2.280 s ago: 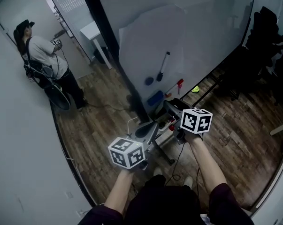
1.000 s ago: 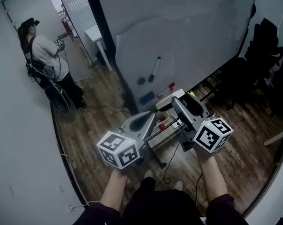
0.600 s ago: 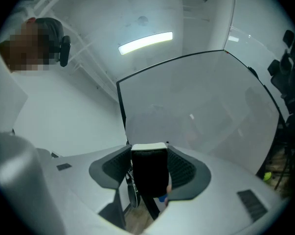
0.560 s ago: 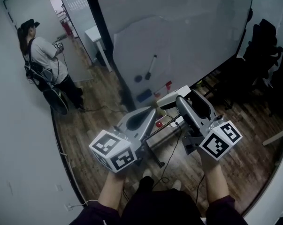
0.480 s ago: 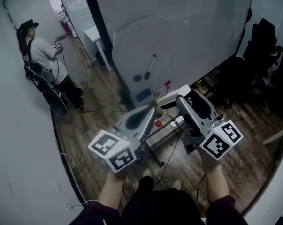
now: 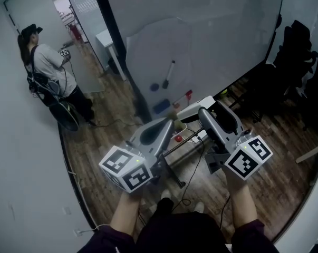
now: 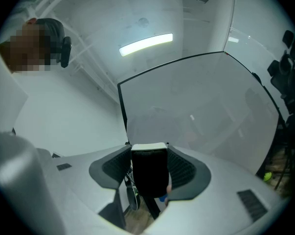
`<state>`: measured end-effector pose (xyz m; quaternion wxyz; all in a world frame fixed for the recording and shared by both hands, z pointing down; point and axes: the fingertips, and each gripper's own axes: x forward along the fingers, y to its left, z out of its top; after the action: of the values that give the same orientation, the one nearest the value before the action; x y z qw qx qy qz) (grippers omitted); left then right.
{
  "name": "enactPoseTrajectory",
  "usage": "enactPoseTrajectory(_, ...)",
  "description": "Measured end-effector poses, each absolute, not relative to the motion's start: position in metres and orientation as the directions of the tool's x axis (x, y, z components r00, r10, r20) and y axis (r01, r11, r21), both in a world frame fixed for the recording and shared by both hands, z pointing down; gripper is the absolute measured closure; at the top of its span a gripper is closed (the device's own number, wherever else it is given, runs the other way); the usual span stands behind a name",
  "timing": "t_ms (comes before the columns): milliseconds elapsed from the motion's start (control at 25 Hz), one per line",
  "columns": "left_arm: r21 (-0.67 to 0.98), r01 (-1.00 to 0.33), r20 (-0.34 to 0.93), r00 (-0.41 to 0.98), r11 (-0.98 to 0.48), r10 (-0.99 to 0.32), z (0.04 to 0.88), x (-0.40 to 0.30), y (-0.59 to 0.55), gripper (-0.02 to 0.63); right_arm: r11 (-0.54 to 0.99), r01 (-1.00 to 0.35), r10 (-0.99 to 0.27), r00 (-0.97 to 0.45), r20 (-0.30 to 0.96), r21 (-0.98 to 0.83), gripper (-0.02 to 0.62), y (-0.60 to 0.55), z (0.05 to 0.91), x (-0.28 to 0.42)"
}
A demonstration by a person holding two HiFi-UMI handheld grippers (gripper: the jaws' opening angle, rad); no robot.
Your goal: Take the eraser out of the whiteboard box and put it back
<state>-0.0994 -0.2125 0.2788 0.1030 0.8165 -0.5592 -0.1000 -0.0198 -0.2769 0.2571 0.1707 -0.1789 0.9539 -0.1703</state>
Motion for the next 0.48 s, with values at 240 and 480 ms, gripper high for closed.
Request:
enactPoseTrajectory(240,0.284,-0.895,-0.041,0.347,-0.344,-0.937,0.2822,-0.1032,-0.2155,0.601,0.881,-0.278,-0.391,-0.883,-0.258,-0.383,0.373,-0.2796,0.2598,-0.0240)
enactPoseTrajectory(480,0.287,-0.898,-0.027,0.340,-0.333,-0.940,0.2893,-0.1056,-0.2166,0.601,0.875,-0.280,-0.394,-0.885,-0.246,-0.395,0.373,-0.2813,0.2679,-0.0259)
